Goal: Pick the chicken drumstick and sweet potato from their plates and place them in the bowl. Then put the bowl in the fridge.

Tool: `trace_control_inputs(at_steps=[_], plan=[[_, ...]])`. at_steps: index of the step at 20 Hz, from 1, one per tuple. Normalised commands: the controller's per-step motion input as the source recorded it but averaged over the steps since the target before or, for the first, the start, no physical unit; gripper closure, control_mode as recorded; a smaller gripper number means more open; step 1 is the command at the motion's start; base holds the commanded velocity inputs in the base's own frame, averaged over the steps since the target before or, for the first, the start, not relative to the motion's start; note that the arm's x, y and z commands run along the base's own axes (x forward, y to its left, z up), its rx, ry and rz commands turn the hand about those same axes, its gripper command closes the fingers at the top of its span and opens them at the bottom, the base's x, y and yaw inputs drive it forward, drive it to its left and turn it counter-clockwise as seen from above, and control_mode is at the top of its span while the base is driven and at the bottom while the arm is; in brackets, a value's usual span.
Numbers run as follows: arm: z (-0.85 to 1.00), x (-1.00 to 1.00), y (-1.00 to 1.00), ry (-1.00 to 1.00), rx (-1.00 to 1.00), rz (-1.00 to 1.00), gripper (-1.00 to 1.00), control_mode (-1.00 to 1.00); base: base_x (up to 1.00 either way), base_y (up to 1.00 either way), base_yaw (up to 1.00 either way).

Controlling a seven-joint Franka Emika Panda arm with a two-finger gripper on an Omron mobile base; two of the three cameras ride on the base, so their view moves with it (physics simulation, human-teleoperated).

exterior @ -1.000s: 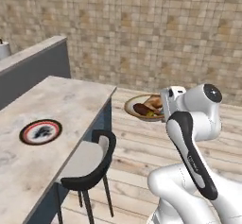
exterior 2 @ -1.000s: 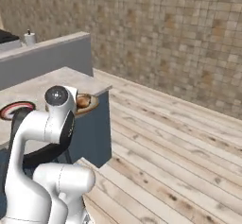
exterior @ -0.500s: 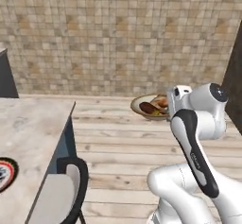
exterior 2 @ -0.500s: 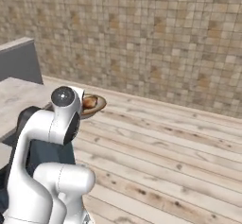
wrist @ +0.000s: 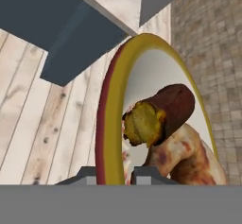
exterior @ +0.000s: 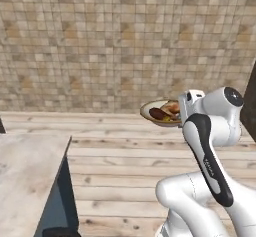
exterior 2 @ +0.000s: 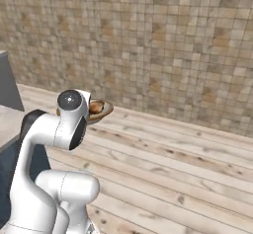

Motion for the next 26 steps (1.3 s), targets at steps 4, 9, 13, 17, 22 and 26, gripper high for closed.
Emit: trace_control_inputs(at_steps=[4,9,13,17,22,26], plan=[[0.00,0.00,0.00,0.00,0.00,0.00,1.00,1.00,0.94,0.13,-0.04],[0.00,0.00,0.00,0.00,0.00,0.00,1.00,1.00,0.94,0.16,-0.04],[0.00,0.00,0.00,0.00,0.00,0.00,1.00,1.00,0.94,0.28,0.00],[0.00,0.00,0.00,0.00,0.00,0.00,1.00,1.00,0.94,0.35,0.00],[0.00,0.00,0.00,0.00,0.00,0.00,1.00,1.00,0.90,0.25,0.16],[0.00,0.00,0.00,0.00,0.00,0.00,1.00,1.00,0.89,0.23,0.20]])
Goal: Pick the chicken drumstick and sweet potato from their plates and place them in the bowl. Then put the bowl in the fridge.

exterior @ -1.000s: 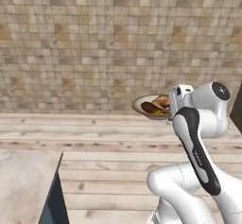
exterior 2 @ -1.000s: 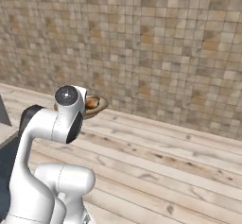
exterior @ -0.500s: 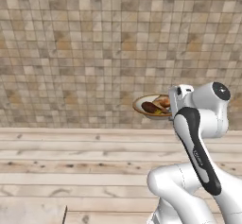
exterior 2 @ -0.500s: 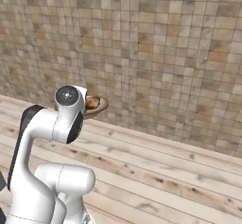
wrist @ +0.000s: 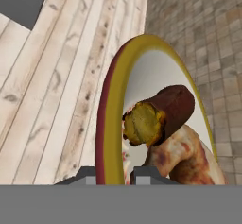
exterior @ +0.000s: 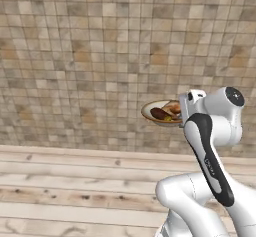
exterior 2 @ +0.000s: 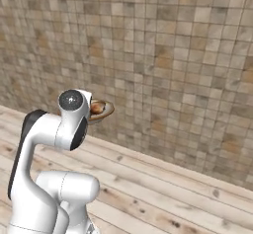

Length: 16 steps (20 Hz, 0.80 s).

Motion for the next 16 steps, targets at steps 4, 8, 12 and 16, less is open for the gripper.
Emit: trace_control_inputs(at_steps=[4,8,12,16], plan=[[0.00,0.00,0.00,0.00,0.00,0.00,1.00,1.00,0.88,0.23,0.22],[0.00,0.00,0.00,0.00,0.00,0.00,1.00,1.00,0.80,0.21,0.30],[0.00,0.00,0.00,0.00,0.00,0.00,1.00,1.00,0.62,0.24,0.45],[0.00,0.00,0.00,0.00,0.00,0.00,1.00,1.00,0.39,0.28,0.62]])
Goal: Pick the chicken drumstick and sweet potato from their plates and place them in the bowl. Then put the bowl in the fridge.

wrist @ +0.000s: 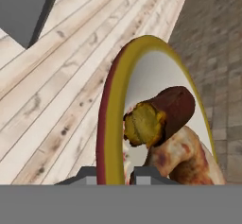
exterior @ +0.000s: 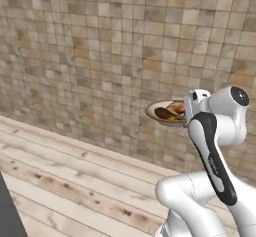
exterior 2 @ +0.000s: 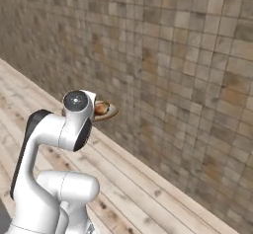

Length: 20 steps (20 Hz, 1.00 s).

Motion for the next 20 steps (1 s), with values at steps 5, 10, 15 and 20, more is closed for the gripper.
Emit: trace_control_inputs(at_steps=[5,10,15,20], plan=[[0.00,0.00,0.00,0.00,0.00,0.00,1.00,1.00,0.36,0.27,0.64],[0.00,0.00,0.00,0.00,0.00,0.00,1.00,1.00,0.63,0.25,0.43],[0.00,0.00,0.00,0.00,0.00,0.00,1.00,1.00,0.74,0.22,0.36],[0.00,0.00,0.00,0.00,0.00,0.00,1.00,1.00,0.92,-0.04,0.23]])
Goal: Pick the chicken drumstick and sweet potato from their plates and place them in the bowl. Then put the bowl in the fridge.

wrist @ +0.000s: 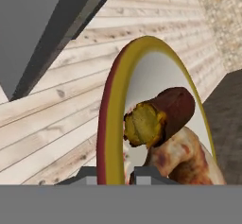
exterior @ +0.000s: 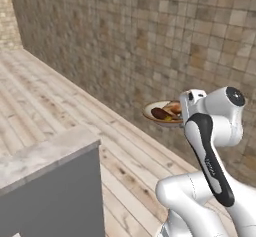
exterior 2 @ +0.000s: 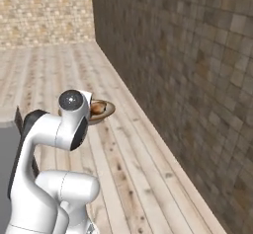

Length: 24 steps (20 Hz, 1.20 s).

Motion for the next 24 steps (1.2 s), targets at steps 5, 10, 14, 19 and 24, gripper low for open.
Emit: trace_control_inputs(at_steps=[5,10,14,19,24], plan=[[0.00,0.00,0.00,0.00,0.00,0.00,1.00,1.00,0.94,-0.20,0.16],[0.00,0.00,0.00,0.00,0.00,0.00,1.00,1.00,0.94,-0.22,0.16],[0.00,0.00,0.00,0.00,0.00,0.00,1.00,1.00,0.91,-0.05,0.28],[0.00,0.00,0.00,0.00,0.00,0.00,1.00,1.00,0.90,0.00,0.30],[0.00,0.00,0.00,0.00,0.00,0.00,1.00,1.00,0.94,0.00,0.26]])
